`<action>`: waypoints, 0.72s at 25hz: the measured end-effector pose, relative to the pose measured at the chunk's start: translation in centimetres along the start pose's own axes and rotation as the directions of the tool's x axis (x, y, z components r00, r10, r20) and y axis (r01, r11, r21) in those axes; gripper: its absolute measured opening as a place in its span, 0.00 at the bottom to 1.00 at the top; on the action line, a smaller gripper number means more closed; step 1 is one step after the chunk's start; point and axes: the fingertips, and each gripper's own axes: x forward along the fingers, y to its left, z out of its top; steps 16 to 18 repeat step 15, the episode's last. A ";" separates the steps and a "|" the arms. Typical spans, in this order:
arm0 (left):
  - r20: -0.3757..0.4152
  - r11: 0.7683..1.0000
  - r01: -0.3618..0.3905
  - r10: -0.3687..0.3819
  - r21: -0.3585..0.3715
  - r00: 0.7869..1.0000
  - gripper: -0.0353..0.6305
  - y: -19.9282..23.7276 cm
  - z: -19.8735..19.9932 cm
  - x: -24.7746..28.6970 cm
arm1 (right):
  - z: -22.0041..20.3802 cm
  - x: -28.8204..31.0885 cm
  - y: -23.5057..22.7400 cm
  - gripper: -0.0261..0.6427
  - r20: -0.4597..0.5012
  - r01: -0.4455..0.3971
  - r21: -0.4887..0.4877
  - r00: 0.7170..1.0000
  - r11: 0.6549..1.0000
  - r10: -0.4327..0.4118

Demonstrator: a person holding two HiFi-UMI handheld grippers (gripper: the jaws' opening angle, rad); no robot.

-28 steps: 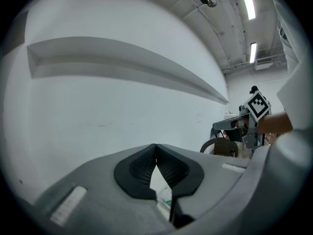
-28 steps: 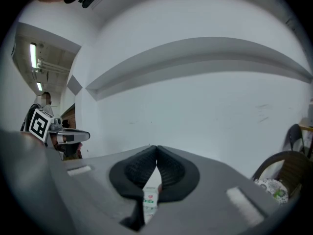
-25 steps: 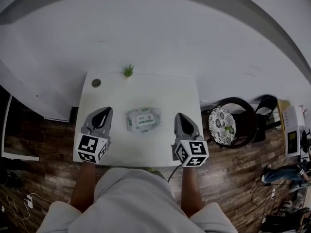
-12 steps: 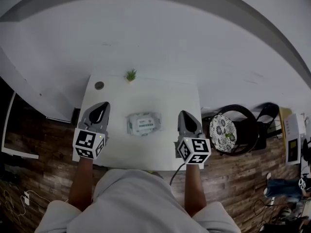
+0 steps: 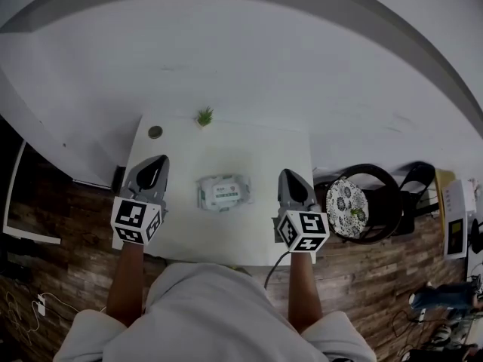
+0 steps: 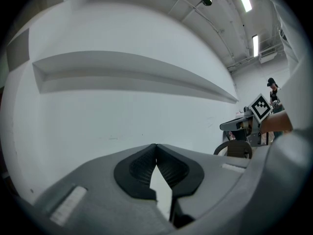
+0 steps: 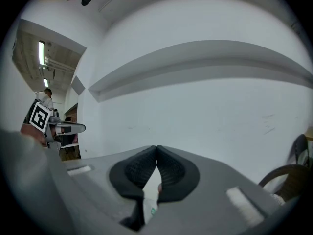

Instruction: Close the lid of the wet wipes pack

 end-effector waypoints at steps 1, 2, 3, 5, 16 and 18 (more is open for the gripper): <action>0.003 1.000 -0.003 0.003 -0.004 1.000 0.05 0.1 0.1 0.0 | 0.0 0.0 -0.1 0.04 -0.001 0.002 -0.002 1.000 1.000 -0.002; 0.006 1.000 -0.006 0.006 -0.007 1.000 0.05 0.1 0.1 0.0 | -0.1 0.0 -0.2 0.04 -0.003 0.004 -0.006 1.000 1.000 -0.004; 0.011 1.000 -0.009 0.009 -0.011 1.000 0.05 0.2 0.2 0.0 | -0.2 0.0 -0.3 0.04 -0.007 0.006 -0.011 1.000 1.000 -0.006; 0.020 1.000 -0.012 0.012 -0.021 1.000 0.05 0.3 0.3 0.0 | -0.3 0.0 -0.3 0.04 -0.013 0.007 -0.015 1.000 1.000 -0.007; 0.035 0.999 -0.026 0.027 -0.040 0.999 0.05 1.0 0.5 0.3 | 0.5 0.6 -0.4 0.04 0.005 -0.003 -0.029 1.000 1.000 0.003; 0.035 0.999 -0.026 0.027 -0.040 0.999 0.05 1.0 0.5 0.3 | 0.5 0.6 -0.4 0.04 0.005 -0.003 -0.029 1.000 1.000 0.003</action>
